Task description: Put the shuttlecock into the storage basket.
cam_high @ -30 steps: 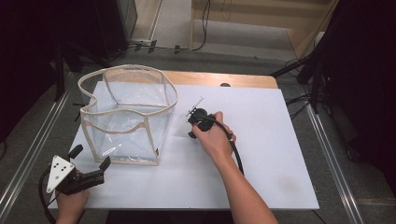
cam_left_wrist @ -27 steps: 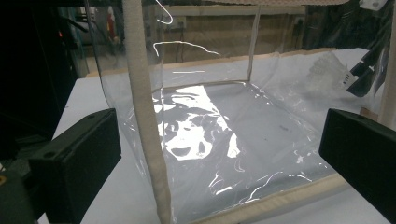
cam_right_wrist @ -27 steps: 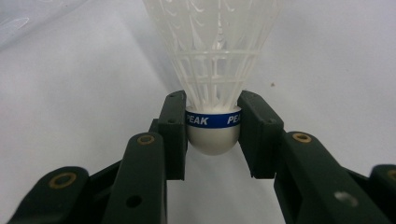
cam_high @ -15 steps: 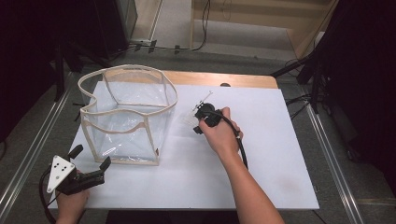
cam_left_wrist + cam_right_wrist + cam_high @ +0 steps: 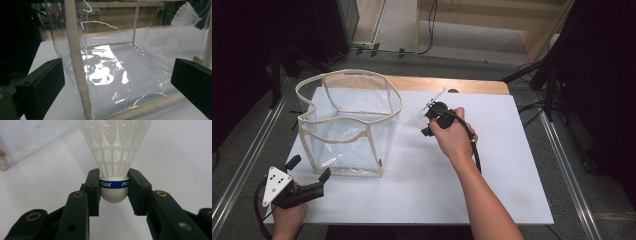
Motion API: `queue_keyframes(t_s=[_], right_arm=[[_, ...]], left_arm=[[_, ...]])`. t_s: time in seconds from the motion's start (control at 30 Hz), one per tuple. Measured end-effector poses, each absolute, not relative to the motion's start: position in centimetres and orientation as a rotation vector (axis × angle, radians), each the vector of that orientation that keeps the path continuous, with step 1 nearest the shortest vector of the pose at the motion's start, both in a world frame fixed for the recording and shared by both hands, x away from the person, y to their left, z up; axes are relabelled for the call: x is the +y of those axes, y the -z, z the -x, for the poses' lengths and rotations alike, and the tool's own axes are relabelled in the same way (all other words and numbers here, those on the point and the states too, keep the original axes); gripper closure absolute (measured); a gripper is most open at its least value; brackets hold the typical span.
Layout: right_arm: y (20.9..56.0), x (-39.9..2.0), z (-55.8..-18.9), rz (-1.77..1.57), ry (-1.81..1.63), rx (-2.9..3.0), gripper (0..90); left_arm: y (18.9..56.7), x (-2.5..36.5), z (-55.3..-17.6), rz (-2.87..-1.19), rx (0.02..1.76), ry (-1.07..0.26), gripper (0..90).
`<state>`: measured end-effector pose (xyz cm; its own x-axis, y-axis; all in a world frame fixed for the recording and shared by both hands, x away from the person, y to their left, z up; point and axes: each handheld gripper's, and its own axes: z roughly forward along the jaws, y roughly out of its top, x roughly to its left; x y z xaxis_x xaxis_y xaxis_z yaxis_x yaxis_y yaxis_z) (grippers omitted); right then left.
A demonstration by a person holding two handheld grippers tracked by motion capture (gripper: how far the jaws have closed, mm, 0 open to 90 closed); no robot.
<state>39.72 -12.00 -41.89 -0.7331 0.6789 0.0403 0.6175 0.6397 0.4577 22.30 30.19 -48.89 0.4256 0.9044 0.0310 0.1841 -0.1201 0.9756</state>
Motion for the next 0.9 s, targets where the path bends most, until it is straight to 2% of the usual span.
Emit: queue_keyframes(t_s=[0.9], right_arm=[[37.1, -13.0, -39.9, -1.03, -0.712, 2.699, 62.3]], left_arm=[[48.9, 30.2, -22.3, -1.592, 0.982, -0.828, 0.0]])
